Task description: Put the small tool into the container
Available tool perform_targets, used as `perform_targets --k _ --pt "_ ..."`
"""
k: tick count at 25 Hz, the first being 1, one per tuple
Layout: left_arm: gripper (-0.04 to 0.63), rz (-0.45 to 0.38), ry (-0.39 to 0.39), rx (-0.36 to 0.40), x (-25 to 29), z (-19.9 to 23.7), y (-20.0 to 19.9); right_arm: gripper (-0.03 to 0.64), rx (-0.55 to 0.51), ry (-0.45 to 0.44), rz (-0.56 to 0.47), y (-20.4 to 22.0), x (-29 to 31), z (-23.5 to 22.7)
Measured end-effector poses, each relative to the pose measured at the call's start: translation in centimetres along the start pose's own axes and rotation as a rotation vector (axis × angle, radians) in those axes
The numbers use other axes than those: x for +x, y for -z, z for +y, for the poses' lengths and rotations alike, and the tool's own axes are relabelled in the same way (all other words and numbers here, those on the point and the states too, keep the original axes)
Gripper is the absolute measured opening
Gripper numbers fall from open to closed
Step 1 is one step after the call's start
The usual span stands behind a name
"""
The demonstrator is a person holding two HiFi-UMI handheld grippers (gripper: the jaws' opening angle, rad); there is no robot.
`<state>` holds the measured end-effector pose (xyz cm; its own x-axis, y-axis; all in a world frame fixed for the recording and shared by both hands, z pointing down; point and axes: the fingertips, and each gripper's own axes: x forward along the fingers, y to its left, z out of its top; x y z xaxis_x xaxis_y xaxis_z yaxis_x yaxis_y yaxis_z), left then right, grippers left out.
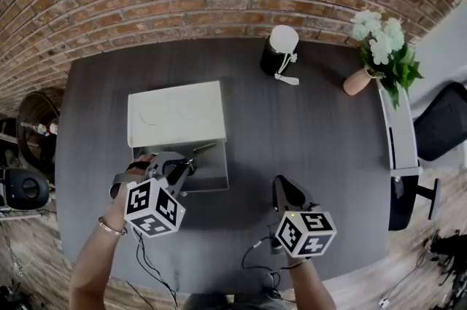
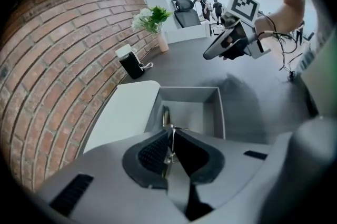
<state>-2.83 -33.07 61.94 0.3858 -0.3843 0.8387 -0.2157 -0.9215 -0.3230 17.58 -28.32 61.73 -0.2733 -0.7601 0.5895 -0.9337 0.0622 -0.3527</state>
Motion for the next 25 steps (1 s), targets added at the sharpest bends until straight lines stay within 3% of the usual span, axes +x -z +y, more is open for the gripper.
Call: perform_targets --k 13,19,22,25 --pt "0.080 -0.021 0.189 -0.203 1.0 -1.6 0.5 0.002 0.009 0.010 -0.013 -0.1 -0.4 0.6" --pt "0.091 -0.070 0.228 -0.321 0.1 -0.8 0.4 0.002 -0.005 0.006 -0.019 -0.7 -0.9 1.5" --pt "0.089 -0.124 0.224 -0.404 -1.5 -0.1 -0.1 0.002 -0.010 0.006 -0.023 -1.1 -1.4 1.9" --pt "0.084 -0.241 0.186 -0.548 -4.0 1.1 -1.4 0.002 -0.018 0.007 -0.033 -1.7 -1.9 2.3"
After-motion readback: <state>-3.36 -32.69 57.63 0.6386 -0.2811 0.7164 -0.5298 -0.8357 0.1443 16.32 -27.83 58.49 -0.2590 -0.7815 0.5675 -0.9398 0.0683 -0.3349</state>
